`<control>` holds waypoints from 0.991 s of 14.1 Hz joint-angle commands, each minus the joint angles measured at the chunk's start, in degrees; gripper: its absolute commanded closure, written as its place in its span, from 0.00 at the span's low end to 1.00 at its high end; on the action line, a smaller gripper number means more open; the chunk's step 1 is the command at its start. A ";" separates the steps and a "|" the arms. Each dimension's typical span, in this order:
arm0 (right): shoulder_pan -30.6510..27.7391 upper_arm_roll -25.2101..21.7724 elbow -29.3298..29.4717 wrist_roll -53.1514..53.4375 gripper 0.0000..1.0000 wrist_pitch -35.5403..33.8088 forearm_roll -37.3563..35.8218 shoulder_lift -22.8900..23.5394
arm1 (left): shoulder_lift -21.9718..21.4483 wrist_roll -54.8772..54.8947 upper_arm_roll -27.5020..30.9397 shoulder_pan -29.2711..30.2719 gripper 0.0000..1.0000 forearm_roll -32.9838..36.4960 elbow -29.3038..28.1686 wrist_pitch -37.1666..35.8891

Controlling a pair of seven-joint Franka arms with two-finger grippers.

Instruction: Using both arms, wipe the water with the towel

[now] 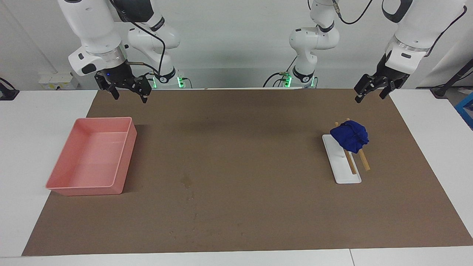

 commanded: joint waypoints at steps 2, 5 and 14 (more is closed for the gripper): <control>-0.39 -0.12 0.72 -1.22 0.00 -1.08 1.36 0.29 | -2.03 -0.85 0.62 0.86 0.00 -0.56 -2.25 -2.24; -0.39 -0.12 0.72 -1.31 0.00 -1.08 1.36 0.29 | -2.82 -1.20 0.79 1.75 0.00 -0.47 -3.73 -2.17; -0.39 -0.12 0.72 -1.31 0.00 -1.08 1.36 0.29 | -6.34 -1.46 0.79 2.72 0.00 1.99 -22.62 21.97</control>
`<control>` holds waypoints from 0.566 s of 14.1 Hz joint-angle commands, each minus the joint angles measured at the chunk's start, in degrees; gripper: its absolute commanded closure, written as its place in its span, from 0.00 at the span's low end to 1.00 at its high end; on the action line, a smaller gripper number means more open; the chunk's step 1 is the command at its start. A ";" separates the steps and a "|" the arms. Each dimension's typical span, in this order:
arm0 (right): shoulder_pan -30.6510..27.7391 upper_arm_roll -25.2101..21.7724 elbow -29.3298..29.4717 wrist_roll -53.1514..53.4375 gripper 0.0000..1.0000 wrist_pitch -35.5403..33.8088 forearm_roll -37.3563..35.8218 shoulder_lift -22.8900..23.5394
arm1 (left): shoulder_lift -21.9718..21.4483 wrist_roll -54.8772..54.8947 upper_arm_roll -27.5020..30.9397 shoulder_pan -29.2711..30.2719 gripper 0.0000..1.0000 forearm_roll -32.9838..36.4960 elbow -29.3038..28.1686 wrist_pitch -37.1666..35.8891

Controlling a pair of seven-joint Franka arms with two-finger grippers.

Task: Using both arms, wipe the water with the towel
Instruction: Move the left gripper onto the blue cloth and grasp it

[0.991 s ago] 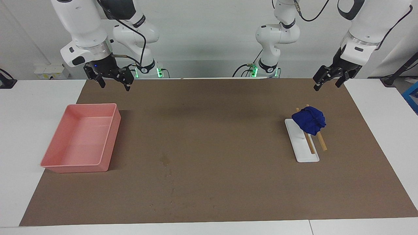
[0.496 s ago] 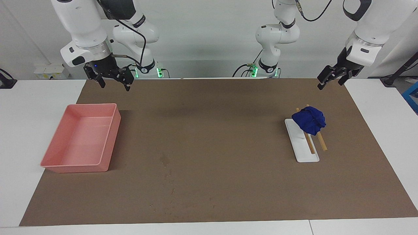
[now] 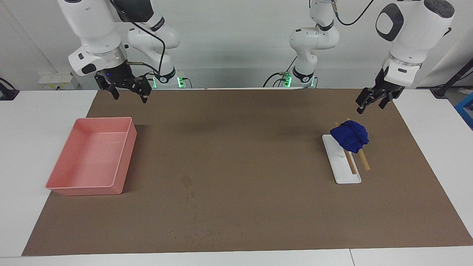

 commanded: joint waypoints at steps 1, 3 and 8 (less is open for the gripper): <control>-0.39 -0.12 0.72 -1.31 0.00 -1.08 1.36 0.29 | -1.61 -0.94 -0.35 0.79 0.00 1.04 -8.22 8.11; -0.39 -0.12 0.72 -1.22 0.00 -1.08 1.36 0.29 | -0.39 -0.85 -0.35 2.09 0.00 1.56 -11.05 12.08; -0.30 -0.12 0.72 -1.31 0.00 -1.08 1.36 0.29 | 4.01 -0.32 -0.35 4.30 0.00 3.32 -12.01 17.10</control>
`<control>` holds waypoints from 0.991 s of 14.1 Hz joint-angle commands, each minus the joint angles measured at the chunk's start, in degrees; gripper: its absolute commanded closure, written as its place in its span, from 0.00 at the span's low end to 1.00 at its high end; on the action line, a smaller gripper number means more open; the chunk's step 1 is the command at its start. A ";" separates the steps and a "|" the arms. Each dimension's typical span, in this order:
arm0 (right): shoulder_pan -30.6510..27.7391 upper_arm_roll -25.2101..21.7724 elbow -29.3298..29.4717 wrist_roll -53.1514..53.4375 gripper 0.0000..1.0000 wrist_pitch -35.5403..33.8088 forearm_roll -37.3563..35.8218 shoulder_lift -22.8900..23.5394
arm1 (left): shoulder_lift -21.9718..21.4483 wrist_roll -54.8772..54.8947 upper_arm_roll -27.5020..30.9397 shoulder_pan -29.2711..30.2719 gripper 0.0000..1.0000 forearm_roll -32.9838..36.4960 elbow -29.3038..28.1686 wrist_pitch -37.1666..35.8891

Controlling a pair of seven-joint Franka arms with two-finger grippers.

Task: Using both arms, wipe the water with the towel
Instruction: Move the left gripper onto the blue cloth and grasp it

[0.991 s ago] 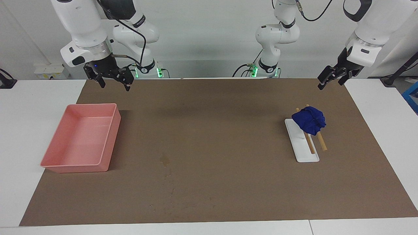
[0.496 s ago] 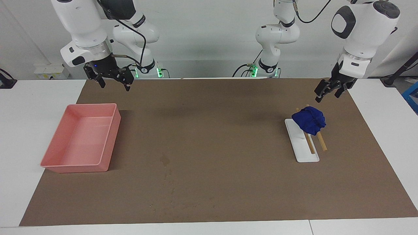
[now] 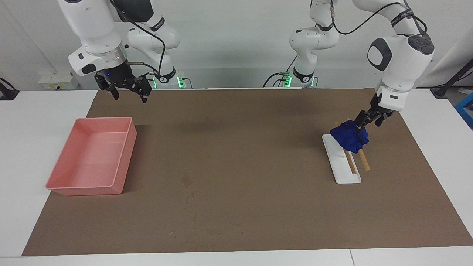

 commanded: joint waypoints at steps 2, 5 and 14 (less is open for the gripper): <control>-0.39 -0.12 0.72 -1.31 0.00 -1.08 1.36 0.29 | 0.92 -1.22 -0.44 0.54 0.00 1.74 -4.48 5.52; -0.39 -0.12 0.72 -1.31 0.00 -1.08 1.36 0.29 | 0.65 -9.64 -0.44 0.54 0.00 1.74 -7.31 9.14; -0.39 -0.12 0.72 -1.31 0.00 -1.08 1.36 0.29 | 0.83 -15.19 -0.70 -0.42 0.84 1.65 -6.09 5.28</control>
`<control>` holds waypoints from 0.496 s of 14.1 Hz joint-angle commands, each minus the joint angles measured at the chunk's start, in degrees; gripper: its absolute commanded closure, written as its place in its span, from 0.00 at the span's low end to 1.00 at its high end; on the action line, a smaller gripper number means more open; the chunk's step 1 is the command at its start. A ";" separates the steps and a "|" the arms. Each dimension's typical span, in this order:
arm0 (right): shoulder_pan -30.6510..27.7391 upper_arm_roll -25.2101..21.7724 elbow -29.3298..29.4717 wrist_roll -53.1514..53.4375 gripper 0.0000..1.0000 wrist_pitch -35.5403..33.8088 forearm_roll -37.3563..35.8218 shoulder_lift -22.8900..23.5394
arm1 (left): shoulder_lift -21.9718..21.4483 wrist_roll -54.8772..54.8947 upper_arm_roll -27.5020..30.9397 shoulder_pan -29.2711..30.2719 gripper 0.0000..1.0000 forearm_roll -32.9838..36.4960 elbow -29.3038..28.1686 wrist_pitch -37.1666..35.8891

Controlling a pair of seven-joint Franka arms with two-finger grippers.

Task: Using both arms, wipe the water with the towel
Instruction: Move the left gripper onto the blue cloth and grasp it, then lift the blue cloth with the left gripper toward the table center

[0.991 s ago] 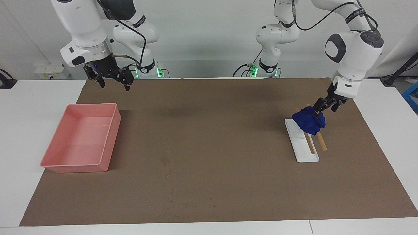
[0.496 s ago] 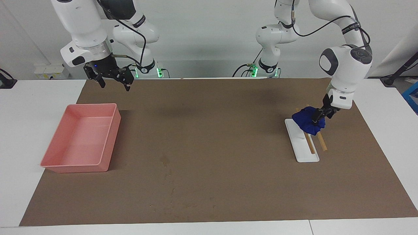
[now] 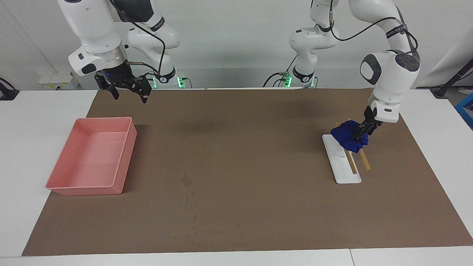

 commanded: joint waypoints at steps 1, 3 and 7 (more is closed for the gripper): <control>-0.39 -0.12 0.72 -1.31 0.00 -1.08 1.36 0.29 | -0.39 -3.54 0.48 -1.15 0.97 1.35 -0.33 -2.78; -0.39 -0.12 0.72 -1.31 0.00 -1.08 1.36 0.29 | -0.30 -3.99 0.57 -1.59 1.00 1.26 0.54 -4.18; -0.39 -0.12 0.72 -1.31 0.00 -1.08 1.36 0.29 | 2.77 -4.43 0.39 -2.21 1.00 1.35 10.01 -14.71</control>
